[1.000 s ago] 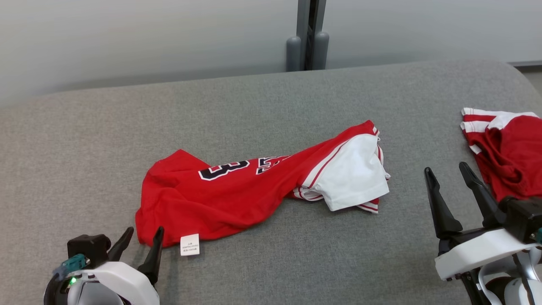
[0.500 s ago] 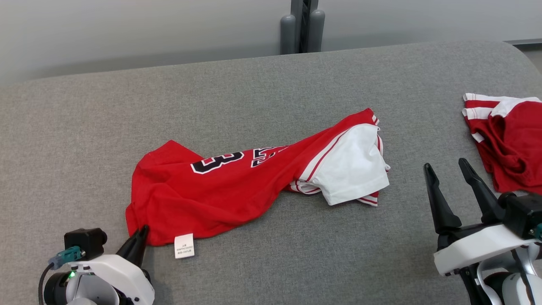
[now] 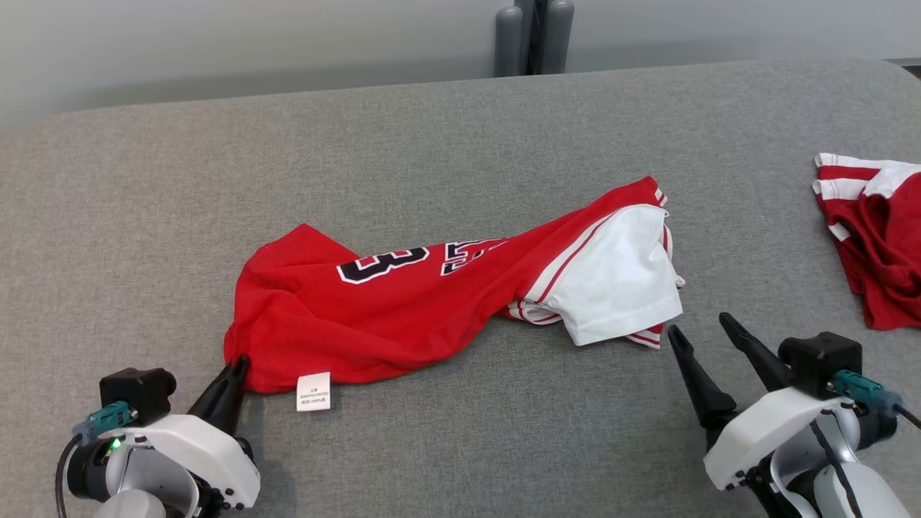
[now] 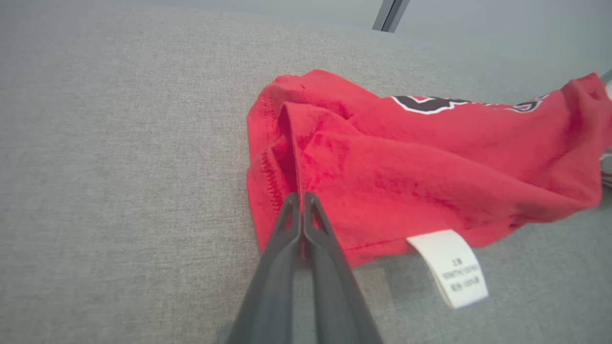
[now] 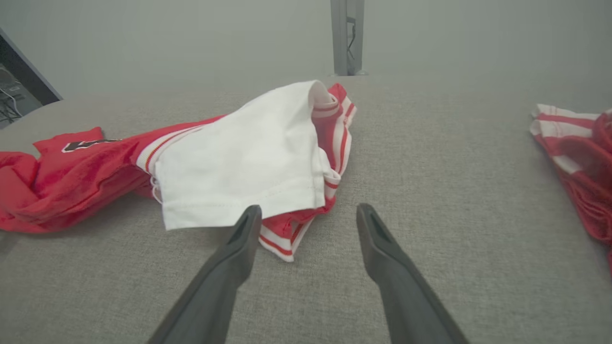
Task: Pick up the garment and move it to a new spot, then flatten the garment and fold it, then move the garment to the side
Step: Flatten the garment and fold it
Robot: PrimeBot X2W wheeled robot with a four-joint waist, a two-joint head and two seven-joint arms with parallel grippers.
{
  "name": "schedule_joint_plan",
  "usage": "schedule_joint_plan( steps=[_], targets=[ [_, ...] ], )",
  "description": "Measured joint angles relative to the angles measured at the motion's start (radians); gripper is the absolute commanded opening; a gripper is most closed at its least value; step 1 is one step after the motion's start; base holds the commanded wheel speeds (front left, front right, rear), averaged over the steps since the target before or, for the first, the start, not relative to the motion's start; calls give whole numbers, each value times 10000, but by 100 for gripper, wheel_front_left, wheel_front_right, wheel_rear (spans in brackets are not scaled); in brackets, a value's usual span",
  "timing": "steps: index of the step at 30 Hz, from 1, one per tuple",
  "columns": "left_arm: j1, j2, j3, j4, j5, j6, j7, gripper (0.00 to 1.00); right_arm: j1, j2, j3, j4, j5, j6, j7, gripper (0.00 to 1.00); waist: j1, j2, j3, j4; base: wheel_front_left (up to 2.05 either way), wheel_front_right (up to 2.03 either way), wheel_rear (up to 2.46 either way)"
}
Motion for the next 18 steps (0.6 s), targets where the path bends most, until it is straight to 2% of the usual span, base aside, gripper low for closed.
schedule_joint_plan(
  steps=[7, 10, 11, 18],
  targets=[
    [-118, 31, -50, -194, 17, 61, 13, 0, -1020, -15, 629, 1402, 454, 0, -677, 100, 0, 0, 244, 144, 0, 0, 0],
    [-125, 31, -88, -240, 44, 63, 13, 0, -1312, -29, 872, 1831, 608, 0, -859, 13, 0, 0, 304, 225, 0, 0, 0],
    [-130, 31, -100, -261, 46, 67, 10, 0, -1383, -46, 920, 1948, 648, 0, -951, 0, 0, 0, 328, 250, 0, 0, 0],
    [-152, 33, 77, -537, 36, 142, -336, 0, -1625, -268, 936, 2019, 1150, 0, -1452, 0, 0, 0, 432, 334, 0, 0, 0]
  ],
)
